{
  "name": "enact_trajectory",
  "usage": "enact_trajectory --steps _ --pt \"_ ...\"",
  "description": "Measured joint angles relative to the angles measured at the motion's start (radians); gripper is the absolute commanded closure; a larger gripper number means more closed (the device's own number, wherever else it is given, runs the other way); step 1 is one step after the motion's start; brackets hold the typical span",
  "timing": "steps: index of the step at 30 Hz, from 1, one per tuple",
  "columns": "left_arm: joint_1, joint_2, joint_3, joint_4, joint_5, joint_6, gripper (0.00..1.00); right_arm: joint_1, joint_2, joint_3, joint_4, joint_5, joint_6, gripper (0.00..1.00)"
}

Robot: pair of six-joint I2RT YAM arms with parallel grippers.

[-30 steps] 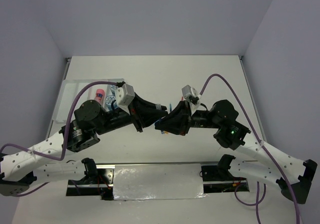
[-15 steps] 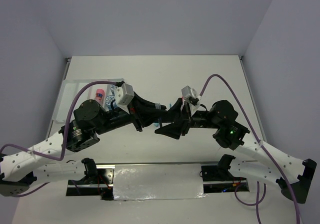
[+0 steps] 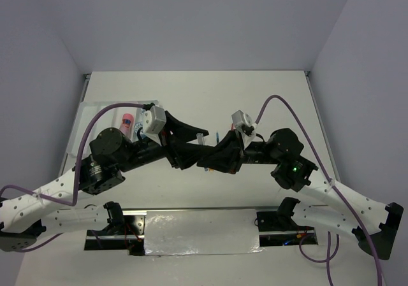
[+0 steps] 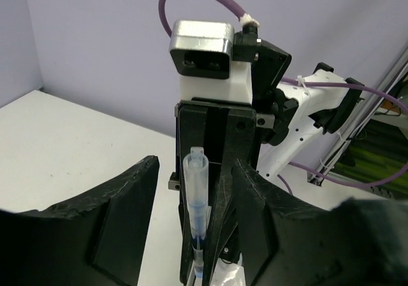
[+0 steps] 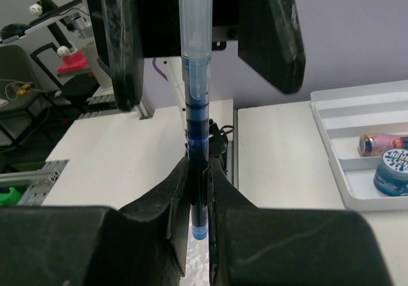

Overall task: Sort the stationery into containers
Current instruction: Place the pen in the storage box.

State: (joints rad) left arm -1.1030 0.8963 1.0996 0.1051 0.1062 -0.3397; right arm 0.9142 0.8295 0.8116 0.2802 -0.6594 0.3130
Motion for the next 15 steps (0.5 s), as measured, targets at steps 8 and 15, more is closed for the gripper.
enact_trajectory --steps 8,15 --pt "0.0 -0.008 0.018 0.0 -0.021 -0.003 0.53 0.0 0.004 -0.014 -0.002 -0.01 0.0 1.0" --pt "0.0 -0.01 0.021 -0.003 -0.029 -0.006 0.76 0.0 0.005 -0.016 0.007 -0.011 0.0 1.0"
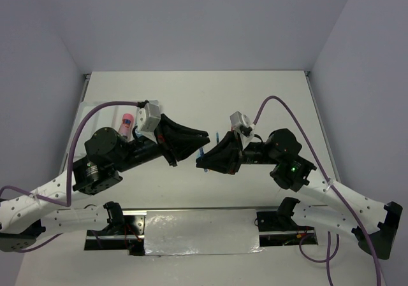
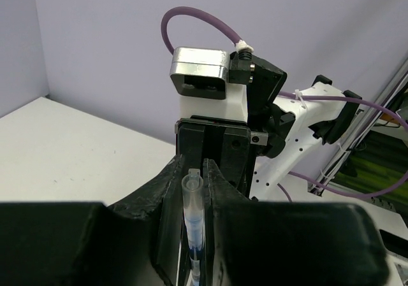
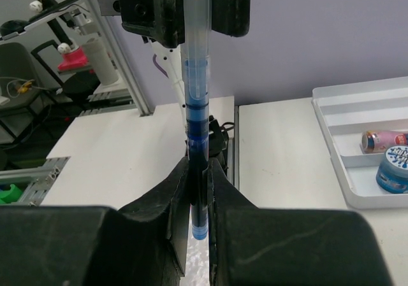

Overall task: Sort the stationery into containers
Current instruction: Place the pen in the storage box.

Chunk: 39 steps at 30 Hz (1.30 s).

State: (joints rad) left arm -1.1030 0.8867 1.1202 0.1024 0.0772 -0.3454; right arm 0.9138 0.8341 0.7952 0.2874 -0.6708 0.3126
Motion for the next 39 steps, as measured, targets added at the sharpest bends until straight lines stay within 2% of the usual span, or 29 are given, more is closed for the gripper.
enact_trajectory --steps 2,3,5,6,7,12,20,22,24,25,26,28,29,32,35,39 --pt "0.0 0.0 0.0 -0.001 0.0 0.0 0.73 0.0 0.001 0.0 0.001 0.0 0.0 1.0" --pt "0.0 0.0 0.0 -0.001 0.0 0.0 0.77 0.0 0.001 0.0 0.001 0.0 0.0 1.0" --pt "0.0 0.0 0.0 -0.002 0.0 0.0 1.0 0.0 0.003 0.0 0.001 0.0 0.0 0.92" --pt "0.0 0.0 0.0 -0.002 0.0 0.0 1.0 0.0 0.004 0.0 0.001 0.0 0.0 0.73" --pt "0.0 0.0 0.0 -0.005 0.0 0.0 1.0 0.0 0.006 0.0 0.002 0.0 -0.001 0.66" --pt "0.0 0.001 0.0 -0.022 0.0 0.002 1.0 0.0 0.016 0.0 0.005 0.002 -0.013 0.53" --pt "0.0 0.004 0.0 -0.031 -0.002 0.002 1.0 0.0 0.026 0.0 0.005 0.013 -0.018 0.46" --pt "0.0 0.005 0.0 -0.031 -0.002 0.003 1.0 0.0 0.026 0.0 0.004 0.018 -0.019 0.5" --pt "0.0 0.006 0.0 -0.032 -0.003 0.003 1.0 0.0 0.026 -0.001 0.005 0.022 -0.022 0.75" --pt "0.0 0.006 0.0 -0.032 -0.003 0.005 1.0 0.0 0.026 -0.002 0.005 0.022 -0.024 0.91" --pt "0.0 0.006 0.0 -0.032 -0.011 0.01 1.0 0.0 0.025 -0.003 0.008 0.02 -0.026 1.0" --pt "0.002 0.006 0.0 -0.032 -0.019 0.005 0.97 0.002 0.024 -0.003 0.008 0.019 -0.021 1.0" --pt "0.002 0.006 0.0 -0.031 -0.021 0.006 0.71 0.002 0.024 -0.003 0.009 0.019 -0.019 1.0" --pt "0.002 0.007 0.0 -0.031 -0.023 0.008 0.49 0.003 0.022 -0.003 0.007 0.022 -0.018 1.0" --pt "0.001 0.01 -0.002 -0.03 -0.023 0.005 0.46 0.003 0.022 -0.003 0.002 0.024 -0.018 1.0" --pt "0.001 0.011 -0.028 -0.024 -0.023 0.003 0.47 0.003 0.016 -0.003 -0.004 0.028 -0.018 1.0"
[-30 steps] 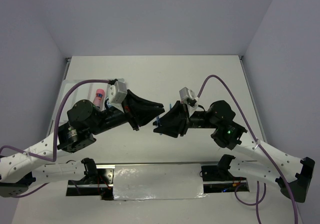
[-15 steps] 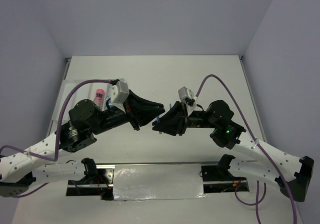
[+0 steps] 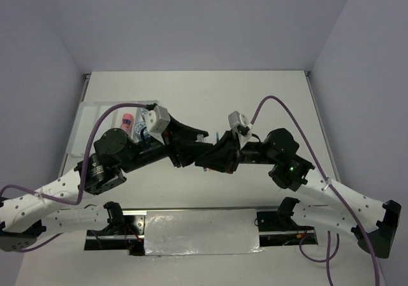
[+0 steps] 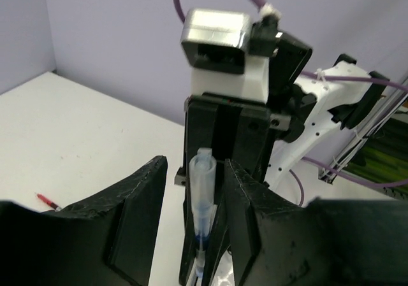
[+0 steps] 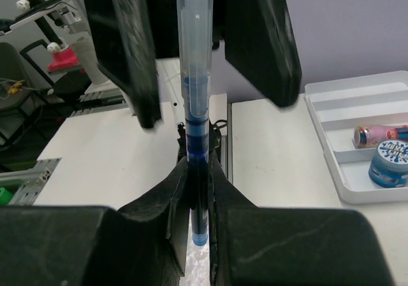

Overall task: Sort the stationery into containers
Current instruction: Place the pen in the storage box.

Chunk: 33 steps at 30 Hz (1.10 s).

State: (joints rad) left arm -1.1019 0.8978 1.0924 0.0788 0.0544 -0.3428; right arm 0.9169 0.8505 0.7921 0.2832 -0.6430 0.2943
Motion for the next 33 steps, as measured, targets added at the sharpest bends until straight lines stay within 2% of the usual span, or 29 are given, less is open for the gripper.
enact_trajectory --steps 4,5,6,7,9,10,12,13,14,15,19,22,24,27,30,33 --pt "0.0 0.0 -0.029 -0.005 0.001 -0.002 0.48 0.0 -0.008 0.0 -0.001 0.001 0.0 1.0" --pt "0.0 0.0 -0.034 -0.005 0.001 -0.002 0.51 0.0 -0.009 0.0 -0.001 0.001 0.0 1.0" --pt "0.0 0.0 -0.037 -0.005 0.002 -0.004 0.61 0.0 -0.009 0.0 -0.002 0.001 0.0 1.0" --pt "0.0 0.0 -0.042 -0.005 0.003 -0.01 0.88 0.0 -0.009 0.0 -0.002 0.001 0.0 1.0" --pt "-0.003 -0.002 -0.049 0.001 0.011 -0.015 1.0 -0.002 -0.008 0.0 -0.018 0.012 0.0 1.0" --pt "-0.003 -0.003 -0.051 0.0 0.011 -0.019 1.0 -0.002 -0.007 0.0 -0.021 0.017 0.0 0.96" --pt "-0.003 -0.004 -0.051 -0.001 0.006 -0.024 1.0 -0.002 -0.007 0.0 -0.022 0.02 0.0 0.79" --pt "-0.003 -0.004 -0.051 -0.005 0.001 -0.025 1.0 -0.002 -0.007 -0.001 -0.024 0.023 0.0 0.46" --pt "-0.003 -0.003 -0.051 -0.01 -0.012 -0.024 1.0 -0.002 -0.007 -0.002 -0.026 0.03 0.003 0.29" --pt "-0.003 -0.002 -0.048 -0.024 -0.031 -0.025 1.0 -0.002 -0.009 -0.003 -0.026 0.041 0.004 0.01" --pt "0.018 0.053 0.035 -0.173 -0.215 -0.035 1.0 -0.021 -0.041 -0.02 -0.074 0.172 -0.004 0.0" --pt "0.122 0.122 0.142 -0.312 -0.34 -0.052 1.0 -0.062 -0.056 -0.021 -0.16 0.34 0.005 0.0" --pt "0.245 0.165 0.206 -0.396 -0.396 -0.043 1.0 -0.084 -0.049 -0.021 -0.24 0.467 0.018 0.0" --pt "0.497 0.262 0.308 -0.51 -0.492 0.034 1.0 -0.106 -0.035 -0.021 -0.384 0.613 0.039 0.0" --pt "0.737 0.422 0.389 -0.565 -0.561 0.103 1.0 -0.111 -0.051 -0.027 -0.464 0.662 0.049 0.0" --pt "0.904 0.608 0.422 -0.634 -0.64 0.126 1.0 -0.111 -0.097 -0.05 -0.486 0.657 0.057 0.0"
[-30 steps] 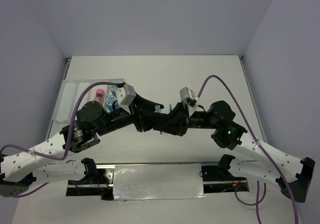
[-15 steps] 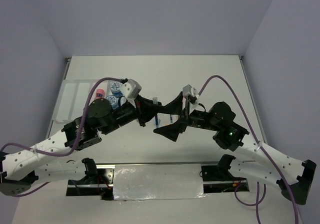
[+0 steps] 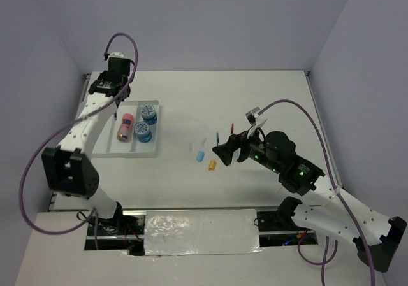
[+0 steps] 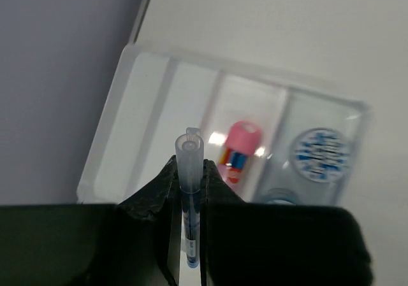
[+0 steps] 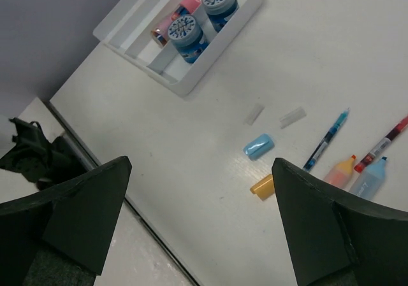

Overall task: Sort the stationery into containers
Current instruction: Place the pen in the storage box.

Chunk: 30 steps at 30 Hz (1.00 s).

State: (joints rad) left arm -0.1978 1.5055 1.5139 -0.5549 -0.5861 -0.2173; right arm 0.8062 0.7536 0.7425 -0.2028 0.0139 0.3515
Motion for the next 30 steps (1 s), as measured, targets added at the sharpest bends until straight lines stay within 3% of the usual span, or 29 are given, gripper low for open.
enact_trajectory --steps 7,17,24,28,29,30 --pt "0.198 0.304 0.005 -0.087 -0.083 -0.006 1.0 0.0 -0.088 -0.042 -0.029 -0.094 0.023 0.0" --pt "0.256 0.32 -0.116 0.114 -0.093 -0.008 1.0 0.0 -0.252 -0.103 -0.044 -0.198 0.043 0.0" --pt "0.308 0.405 -0.157 0.225 -0.039 0.013 0.98 0.0 -0.28 -0.109 -0.046 -0.242 0.046 0.0" --pt "0.362 0.408 -0.183 0.258 -0.006 0.016 0.82 0.0 -0.302 -0.109 -0.047 -0.262 0.045 0.0" --pt "0.372 0.408 -0.187 0.272 -0.001 0.018 0.68 0.0 -0.306 -0.109 -0.047 -0.267 0.045 0.0" --pt "0.379 0.408 -0.192 0.282 0.006 0.026 0.62 0.0 -0.307 -0.109 -0.047 -0.272 0.045 0.0"
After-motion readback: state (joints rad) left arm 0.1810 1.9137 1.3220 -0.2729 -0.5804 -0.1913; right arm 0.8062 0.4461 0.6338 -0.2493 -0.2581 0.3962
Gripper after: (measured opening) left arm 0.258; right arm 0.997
